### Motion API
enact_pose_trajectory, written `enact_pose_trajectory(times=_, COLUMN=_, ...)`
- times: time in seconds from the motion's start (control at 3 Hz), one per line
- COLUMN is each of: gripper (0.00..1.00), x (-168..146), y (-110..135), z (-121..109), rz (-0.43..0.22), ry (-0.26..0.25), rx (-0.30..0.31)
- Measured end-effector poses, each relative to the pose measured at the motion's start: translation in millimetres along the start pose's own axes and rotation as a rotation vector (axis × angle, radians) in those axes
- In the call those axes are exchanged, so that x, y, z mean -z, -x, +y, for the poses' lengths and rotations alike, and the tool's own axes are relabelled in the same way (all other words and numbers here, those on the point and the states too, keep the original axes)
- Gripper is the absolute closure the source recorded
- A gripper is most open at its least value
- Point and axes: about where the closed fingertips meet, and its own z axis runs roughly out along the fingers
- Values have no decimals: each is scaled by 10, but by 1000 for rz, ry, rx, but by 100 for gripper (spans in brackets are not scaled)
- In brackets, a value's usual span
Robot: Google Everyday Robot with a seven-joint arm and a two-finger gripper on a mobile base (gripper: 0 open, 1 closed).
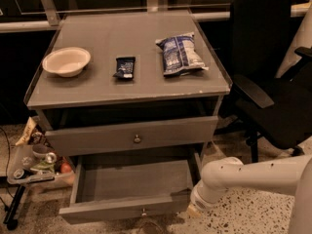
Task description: Close middle drawer
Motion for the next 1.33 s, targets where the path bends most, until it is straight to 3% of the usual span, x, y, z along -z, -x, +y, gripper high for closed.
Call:
enact_pose_trajectory(times=0.33, gripper=100, x=56, y=155, z=-135, rz=-4, ry=-28, rx=31)
enact_pose_trajectory(times=0.67, gripper=82, x=57, y=162, z=-138, rz=-4, ry=-29, rx=32)
enact_pose_trajectory(times=1.33, gripper=35, x=56, y=162, z=-138, rz=-4, ry=-28, rx=32)
